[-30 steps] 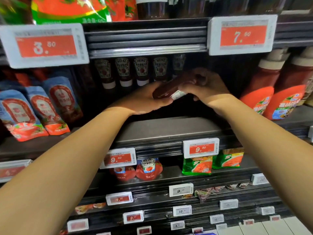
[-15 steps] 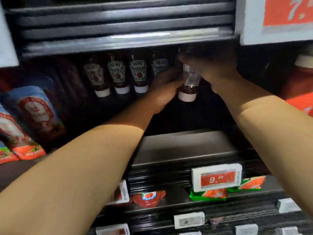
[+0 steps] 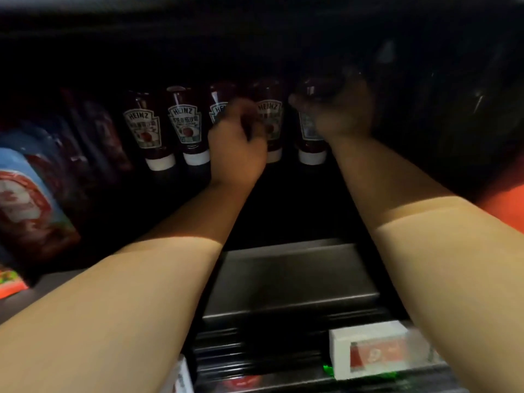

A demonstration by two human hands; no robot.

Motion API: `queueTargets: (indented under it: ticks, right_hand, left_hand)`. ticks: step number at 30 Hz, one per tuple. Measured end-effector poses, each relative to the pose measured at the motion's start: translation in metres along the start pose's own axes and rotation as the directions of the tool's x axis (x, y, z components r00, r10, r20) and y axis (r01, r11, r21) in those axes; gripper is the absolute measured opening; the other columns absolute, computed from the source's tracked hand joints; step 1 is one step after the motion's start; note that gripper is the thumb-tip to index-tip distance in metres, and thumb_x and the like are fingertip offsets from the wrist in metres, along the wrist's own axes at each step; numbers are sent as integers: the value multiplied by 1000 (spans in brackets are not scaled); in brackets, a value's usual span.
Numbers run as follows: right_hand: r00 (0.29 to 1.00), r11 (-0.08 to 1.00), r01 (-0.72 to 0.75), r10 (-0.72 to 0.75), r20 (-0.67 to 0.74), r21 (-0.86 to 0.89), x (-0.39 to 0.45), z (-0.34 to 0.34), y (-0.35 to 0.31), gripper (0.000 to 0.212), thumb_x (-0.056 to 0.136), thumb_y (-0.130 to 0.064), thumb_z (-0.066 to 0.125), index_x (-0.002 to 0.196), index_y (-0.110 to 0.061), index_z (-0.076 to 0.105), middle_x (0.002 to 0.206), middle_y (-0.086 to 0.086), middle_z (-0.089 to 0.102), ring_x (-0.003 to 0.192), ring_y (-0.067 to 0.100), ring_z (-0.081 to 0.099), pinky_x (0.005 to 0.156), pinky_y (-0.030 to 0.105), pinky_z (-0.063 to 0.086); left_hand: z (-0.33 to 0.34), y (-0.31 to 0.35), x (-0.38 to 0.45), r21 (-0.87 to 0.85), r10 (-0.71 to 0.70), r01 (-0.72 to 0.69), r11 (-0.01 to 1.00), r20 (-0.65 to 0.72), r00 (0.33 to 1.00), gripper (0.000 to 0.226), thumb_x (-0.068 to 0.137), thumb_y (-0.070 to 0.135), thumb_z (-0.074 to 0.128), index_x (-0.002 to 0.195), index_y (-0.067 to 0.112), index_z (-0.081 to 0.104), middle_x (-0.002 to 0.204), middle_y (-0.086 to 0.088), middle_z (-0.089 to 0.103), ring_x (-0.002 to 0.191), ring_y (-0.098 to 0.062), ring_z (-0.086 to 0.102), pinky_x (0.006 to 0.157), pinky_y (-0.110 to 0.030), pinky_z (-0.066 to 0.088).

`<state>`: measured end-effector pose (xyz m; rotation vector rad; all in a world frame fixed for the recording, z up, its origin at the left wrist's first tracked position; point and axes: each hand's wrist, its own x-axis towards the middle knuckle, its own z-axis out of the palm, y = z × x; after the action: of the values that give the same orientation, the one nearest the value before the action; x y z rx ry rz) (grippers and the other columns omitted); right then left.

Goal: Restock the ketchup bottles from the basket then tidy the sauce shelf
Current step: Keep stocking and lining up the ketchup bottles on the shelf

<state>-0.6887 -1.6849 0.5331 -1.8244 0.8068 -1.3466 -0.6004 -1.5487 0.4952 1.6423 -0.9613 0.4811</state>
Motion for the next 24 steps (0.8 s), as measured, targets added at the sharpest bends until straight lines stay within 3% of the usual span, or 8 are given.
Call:
queueTargets:
  ticks: [2,5,8,14,19,22,24]
  right_hand:
    - [1000,999,-12,13,14,-42,-1,2,6,94,66,-37,93,145,-16,47,135,-5,58,116,6,55,76,-6,33]
    - [993,980,-47,67,95,-195,-7,1,18,117,62,-43,93,155,-21,26,150,5,47,134,22,50,105,29,47]
    - [990,964,-71,98,97,-255,-17,-2,29,115,59,-42,95,151,-17,30,146,8,49,131,26,53,104,36,49]
    - [990,972,-77,100,98,-222,-21,-3,37,96,62,-37,94,140,-13,44,136,6,60,121,23,60,87,24,49]
    - [982,980,-87,114,148,-180,-18,-8,38,86,62,-33,94,135,-15,53,130,3,65,115,20,64,93,29,54]
    - [970,983,-148,166,179,-110,-17,-7,37,78,68,-27,85,139,-22,53,130,1,65,116,21,64,98,36,55]
    - [957,984,-161,175,230,-78,-18,-6,35,73,72,-26,78,141,-23,51,130,1,65,117,20,63,99,37,54]
  left_hand:
    - [1,1,1,37,-1,2,999,-42,999,27,90,10,56,115,7,66,111,-10,69,102,-23,64,90,-24,48]
    - [2,7,3,128,-1,9,992,-62,998,44,87,12,61,131,9,58,135,-15,52,122,-28,54,105,-26,42]
    - [5,15,11,298,58,-68,952,41,997,66,83,17,68,145,17,46,150,-17,36,138,-35,38,117,-36,32]
    - [14,14,20,553,96,-211,806,231,968,86,81,24,71,156,23,28,163,-11,22,149,-36,20,119,-48,28]
    - [16,32,21,322,243,-255,912,77,967,71,88,15,63,154,17,36,159,-15,29,147,-34,27,117,-35,34]
    - [23,47,22,201,239,-294,935,258,936,72,92,1,53,157,21,30,159,-13,30,145,-29,34,109,-20,33]
    - [27,46,20,176,225,-315,933,396,890,74,90,-5,50,157,18,28,162,-12,27,149,-26,28,114,-19,23]
